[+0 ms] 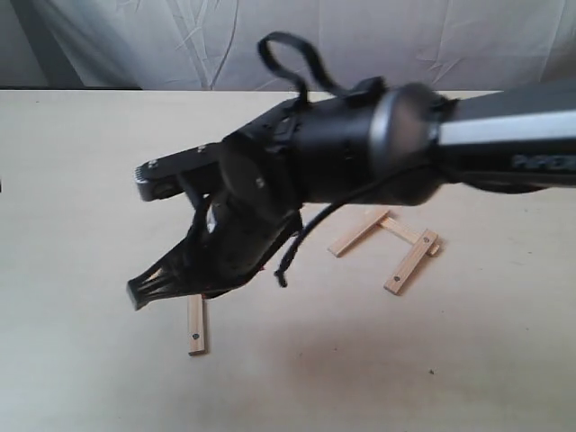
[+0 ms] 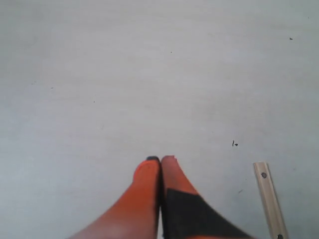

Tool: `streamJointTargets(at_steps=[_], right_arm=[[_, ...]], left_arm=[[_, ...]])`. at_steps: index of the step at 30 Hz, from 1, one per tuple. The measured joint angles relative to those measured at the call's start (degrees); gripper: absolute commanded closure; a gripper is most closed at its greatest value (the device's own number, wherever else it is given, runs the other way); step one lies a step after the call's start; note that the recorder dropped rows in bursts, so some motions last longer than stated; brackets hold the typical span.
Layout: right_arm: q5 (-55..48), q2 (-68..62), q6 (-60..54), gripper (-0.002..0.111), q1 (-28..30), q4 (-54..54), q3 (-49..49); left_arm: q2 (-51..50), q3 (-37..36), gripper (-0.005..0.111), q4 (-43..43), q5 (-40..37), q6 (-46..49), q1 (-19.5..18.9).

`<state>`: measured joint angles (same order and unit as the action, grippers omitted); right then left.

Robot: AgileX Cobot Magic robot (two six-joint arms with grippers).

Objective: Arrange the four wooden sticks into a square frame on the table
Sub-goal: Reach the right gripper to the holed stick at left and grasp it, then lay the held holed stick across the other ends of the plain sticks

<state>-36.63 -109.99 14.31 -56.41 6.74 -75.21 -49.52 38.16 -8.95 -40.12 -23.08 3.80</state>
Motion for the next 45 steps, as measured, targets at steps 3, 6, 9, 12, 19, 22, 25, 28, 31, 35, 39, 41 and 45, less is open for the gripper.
streamJointTargets(at_steps=[3,6,9,12,19,22,25,28,31,35,39,41,45], right_arm=[[-0.4,-4.0,1.0,0.08,-1.2,0.0,-3.7],[-0.4,-6.8,3.3,0.066,-1.3,-0.1,-5.4],[0.3,-8.5,6.7,0.066,-1.3,-0.4,-6.3],[1.0,-10.1,10.2,0.066,-1.3,-1.1,-7.3],[-4.8,-14.1,20.4,0.066,-1.3,-8.0,-13.0],[-5.6,-15.8,21.5,0.066,-1.4,-8.6,-14.9],[-5.9,-17.2,21.8,0.078,-1.8,-8.4,-15.0],[-6.9,-17.6,21.4,0.108,-2.0,-7.5,-15.0],[-9.2,-17.4,18.9,0.108,-2.0,-6.4,-15.2],[-15.7,-12.3,9.1,0.108,-0.1,-6.0,-15.2],[-16.5,-5.5,0.9,0.108,4.1,-6.1,-10.2],[-16.2,-2.4,-2.8,0.108,6.4,-6.1,-5.8],[-13.1,3.5,-12.1,0.108,13.0,-6.2,5.0]], left_arm=[[0.0,0.0,0.107,0.0,0.0,0.0,-0.2],[0.0,0.0,0.107,-0.4,0.0,-0.1,-0.2],[0.6,0.0,0.107,-0.4,0.0,-0.1,-0.2],[1.2,0.0,0.107,-0.4,0.0,-0.1,-0.2],[1.6,0.0,0.107,-0.4,0.0,-0.2,-0.2],[1.6,0.0,0.107,-0.4,0.1,-0.2,-0.2],[1.6,0.0,0.107,-0.4,0.2,-0.2,-0.2],[1.6,0.0,0.107,-0.4,0.2,-0.2,-0.2],[1.6,-0.1,0.107,-0.4,0.3,-0.2,-0.2],[1.6,-1.7,0.107,0.1,1.5,-0.2,-0.2],[1.6,-1.7,0.107,0.1,1.7,0.2,-0.2],[1.6,-1.7,0.107,0.1,1.7,0.6,-0.2],[1.6,-1.7,0.107,1.6,1.8,1.0,-0.2]])
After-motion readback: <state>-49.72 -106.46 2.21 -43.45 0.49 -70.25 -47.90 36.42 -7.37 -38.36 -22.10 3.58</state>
